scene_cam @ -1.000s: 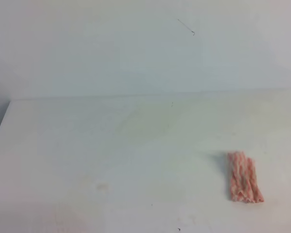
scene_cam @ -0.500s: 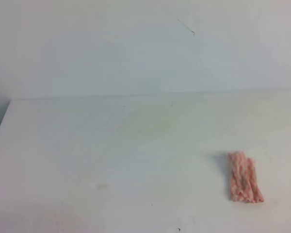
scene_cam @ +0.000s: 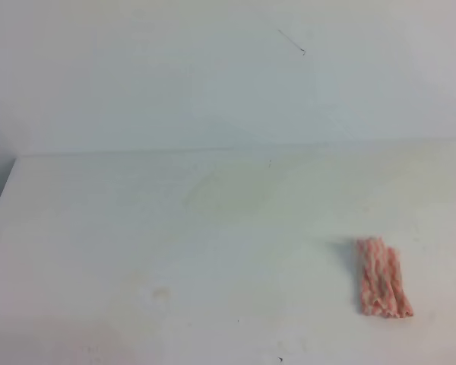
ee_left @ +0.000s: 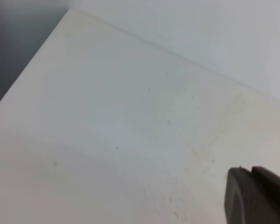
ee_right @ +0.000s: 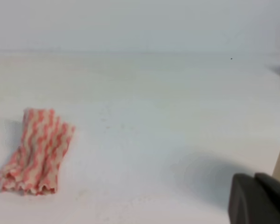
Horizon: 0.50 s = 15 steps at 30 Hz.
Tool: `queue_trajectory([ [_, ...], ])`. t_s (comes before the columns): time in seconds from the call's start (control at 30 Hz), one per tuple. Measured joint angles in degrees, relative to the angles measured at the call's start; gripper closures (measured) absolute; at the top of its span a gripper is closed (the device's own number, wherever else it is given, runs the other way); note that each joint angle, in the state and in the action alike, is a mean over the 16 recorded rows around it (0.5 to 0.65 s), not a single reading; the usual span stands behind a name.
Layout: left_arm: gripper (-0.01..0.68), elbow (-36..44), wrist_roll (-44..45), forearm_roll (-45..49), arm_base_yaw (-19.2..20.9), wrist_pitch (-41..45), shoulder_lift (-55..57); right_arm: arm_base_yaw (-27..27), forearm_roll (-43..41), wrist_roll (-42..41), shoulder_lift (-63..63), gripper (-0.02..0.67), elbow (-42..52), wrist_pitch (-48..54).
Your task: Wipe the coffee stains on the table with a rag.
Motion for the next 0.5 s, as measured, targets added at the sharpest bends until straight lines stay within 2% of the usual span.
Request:
queue_trajectory([
  [0.5, 0.672, 0.0, 0.0, 0.0, 0.0, 0.0, 0.0, 0.0, 0.0, 0.1, 0.0, 0.653, 0.0, 0.0],
])
